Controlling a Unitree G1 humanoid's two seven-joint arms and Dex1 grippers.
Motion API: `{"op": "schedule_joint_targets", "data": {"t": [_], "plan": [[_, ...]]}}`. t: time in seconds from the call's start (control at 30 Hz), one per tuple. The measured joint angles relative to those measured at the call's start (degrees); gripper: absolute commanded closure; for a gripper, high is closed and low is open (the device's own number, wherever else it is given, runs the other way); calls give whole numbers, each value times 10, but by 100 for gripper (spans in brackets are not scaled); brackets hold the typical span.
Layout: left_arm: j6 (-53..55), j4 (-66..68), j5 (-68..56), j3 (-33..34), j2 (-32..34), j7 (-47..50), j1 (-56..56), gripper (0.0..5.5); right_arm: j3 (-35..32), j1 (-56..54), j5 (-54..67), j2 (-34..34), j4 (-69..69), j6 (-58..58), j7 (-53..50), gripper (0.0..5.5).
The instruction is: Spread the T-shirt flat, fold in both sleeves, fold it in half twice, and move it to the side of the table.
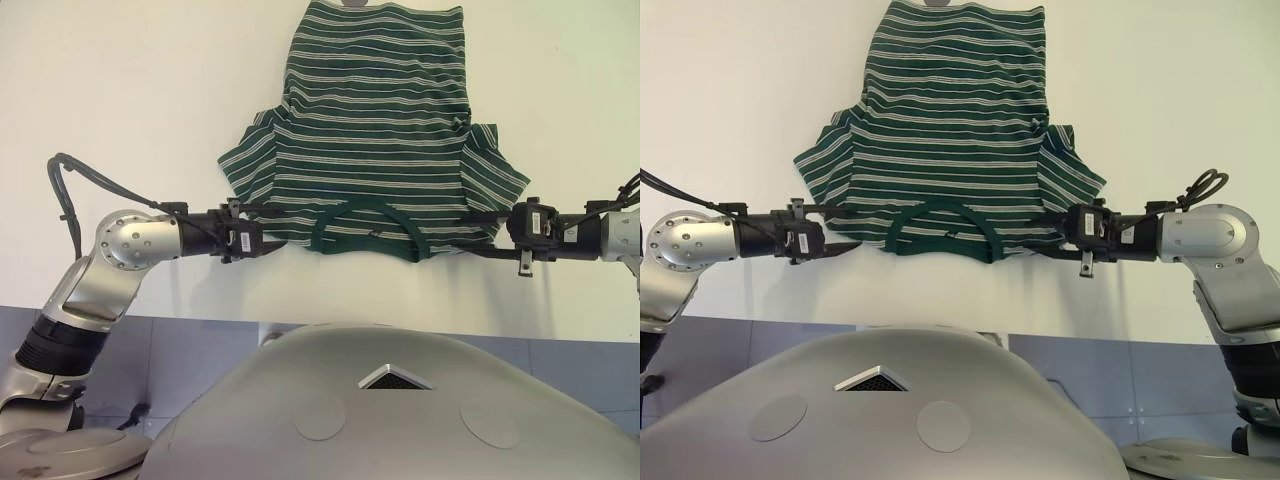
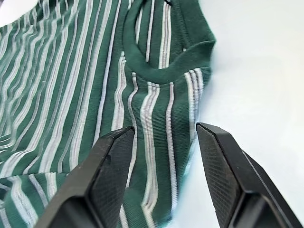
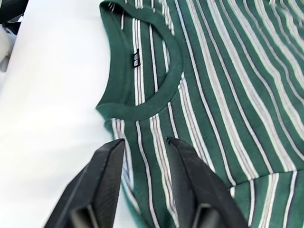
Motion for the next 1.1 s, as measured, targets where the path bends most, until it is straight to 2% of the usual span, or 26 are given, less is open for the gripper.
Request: {"op": "schedule_joint_targets", "data": {"t": [0.23, 0.4, 0.47, 0.57, 0.63, 0.7, 0.77, 0.87, 1.0, 1.1], "plan": [[-5, 5, 5, -4, -10, 0, 4, 311, -9, -9, -15, 7, 7, -5, 2, 387], [71, 58, -165, 69, -97, 20, -90, 311, 17, -191, -92, 143, 84, 9, -173, 387], [82, 120, -170, 86, -142, 60, -170, 311, 54, -256, -148, 207, 132, 5, -241, 387], [65, 311, -83, 73, -228, 173, -313, 311, 120, -369, -268, 304, 293, -18, -369, 387], [36, 433, -27, 53, -272, 235, -382, 311, 167, -417, -341, 341, 393, -48, -433, 387], [17, 574, 23, 35, -313, 304, -449, 311, 207, -433, -383, 362, 458, -79, -455, 387], [-1, 693, 60, 28, -347, 368, -507, 311, 228, -436, -397, 355, 458, -112, -429, 387], [-35, 790, 89, 26, -355, 416, -557, 311, 234, -397, -371, 301, 386, -135, -341, 387], [-61, 848, 110, 23, -357, 429, -574, 311, 216, -328, -316, 233, 261, -107, -242, 387], [-79, 859, 111, 23, -367, 426, -592, 311, 205, -327, -315, 235, 254, -83, -248, 387]]}}
